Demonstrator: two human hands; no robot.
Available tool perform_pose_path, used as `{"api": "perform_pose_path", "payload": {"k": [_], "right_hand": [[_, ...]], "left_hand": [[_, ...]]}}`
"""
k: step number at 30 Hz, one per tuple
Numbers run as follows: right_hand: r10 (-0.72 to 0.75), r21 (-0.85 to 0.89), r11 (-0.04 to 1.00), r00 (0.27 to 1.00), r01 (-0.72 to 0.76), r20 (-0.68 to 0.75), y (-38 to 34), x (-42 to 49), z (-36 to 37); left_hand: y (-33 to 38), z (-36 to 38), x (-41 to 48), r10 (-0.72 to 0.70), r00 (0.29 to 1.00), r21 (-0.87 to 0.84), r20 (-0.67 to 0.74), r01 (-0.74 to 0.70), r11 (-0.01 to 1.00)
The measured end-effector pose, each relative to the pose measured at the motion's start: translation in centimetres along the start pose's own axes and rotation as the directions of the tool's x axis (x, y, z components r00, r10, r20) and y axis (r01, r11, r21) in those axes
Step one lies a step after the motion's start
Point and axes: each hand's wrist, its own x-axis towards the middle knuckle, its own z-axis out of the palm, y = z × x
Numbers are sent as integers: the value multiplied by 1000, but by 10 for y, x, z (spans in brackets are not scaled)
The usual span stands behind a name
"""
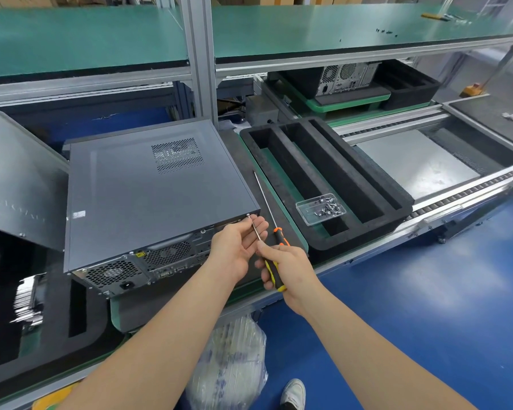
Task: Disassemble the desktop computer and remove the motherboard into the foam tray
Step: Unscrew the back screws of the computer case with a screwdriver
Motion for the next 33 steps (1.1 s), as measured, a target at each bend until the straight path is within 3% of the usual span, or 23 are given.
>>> {"api": "perform_pose_path", "payload": {"k": [4, 8, 10, 12, 14, 16, 18, 23, 29, 33], "right_hand": [[-42, -72, 997, 999, 40, -26, 0, -2, -1], [-171, -278, 952, 973, 125, -151, 1, 2, 1], [-160, -263, 957, 978, 121, -133, 0, 2, 3], [-51, -104, 994, 998, 46, -48, -3, 1, 3], [119, 34, 992, 988, -123, 102, -6, -2, -2], [224, 35, 970, 937, -242, 267, -7, -4, -12], [227, 13, 969, 910, -247, 347, -5, -4, -21], [94, -97, 992, 980, -78, 178, -8, 0, -20], [-45, -229, 973, 999, 38, -21, -5, 0, -6], [28, -160, 987, 998, -18, 61, -9, -2, -5]], "left_hand": [[-1, 1, 0, 10, 1000, 4, 0, -10, 1000], [-1, 1, -1, 2, 1000, 43, -19, -2, 999], [-1, 1, -1, 26, 999, 68, -27, -24, 997], [-1, 1, 0, 44, 998, 66, -33, -41, 997], [0, 1, 0, 28, 999, 60, -33, -26, 998], [1, 0, -1, 0, 1000, 67, -26, 2, 998], [2, 0, -1, -9, 1000, 62, -17, 10, 998], [0, 1, 0, 9, 1000, -3, 4, -9, 1000], [-3, 0, -1, 22, 1000, 58, -7, -22, 998], [-1, 1, -2, 44, 999, 55, -12, -44, 998]]}}
